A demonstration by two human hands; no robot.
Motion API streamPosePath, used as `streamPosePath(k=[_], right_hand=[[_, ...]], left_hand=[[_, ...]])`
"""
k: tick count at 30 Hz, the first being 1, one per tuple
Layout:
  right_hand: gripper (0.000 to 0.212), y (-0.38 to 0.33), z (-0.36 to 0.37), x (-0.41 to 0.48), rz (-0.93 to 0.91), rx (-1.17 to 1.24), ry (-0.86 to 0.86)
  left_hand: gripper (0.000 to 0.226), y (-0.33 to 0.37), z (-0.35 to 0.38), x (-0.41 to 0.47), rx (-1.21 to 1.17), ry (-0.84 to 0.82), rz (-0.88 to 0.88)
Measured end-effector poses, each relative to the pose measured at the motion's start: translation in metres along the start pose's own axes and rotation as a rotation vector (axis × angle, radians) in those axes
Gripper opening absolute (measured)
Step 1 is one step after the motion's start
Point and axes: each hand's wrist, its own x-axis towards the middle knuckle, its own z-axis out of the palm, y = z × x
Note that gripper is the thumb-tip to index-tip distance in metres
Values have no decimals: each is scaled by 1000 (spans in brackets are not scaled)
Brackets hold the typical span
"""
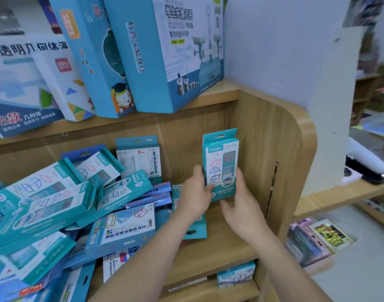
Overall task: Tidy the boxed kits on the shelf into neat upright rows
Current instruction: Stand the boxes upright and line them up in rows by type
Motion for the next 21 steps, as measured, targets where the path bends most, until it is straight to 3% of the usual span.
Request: streamPosePath(k=[8,21], right_hand=[[83,19,23,16,120,-56,-216],[77,39,46,87,224,209,-154]], left_hand=[[28,-31,30,40,140,-29,-135],[22,-35,41,98,210,-46,-173]])
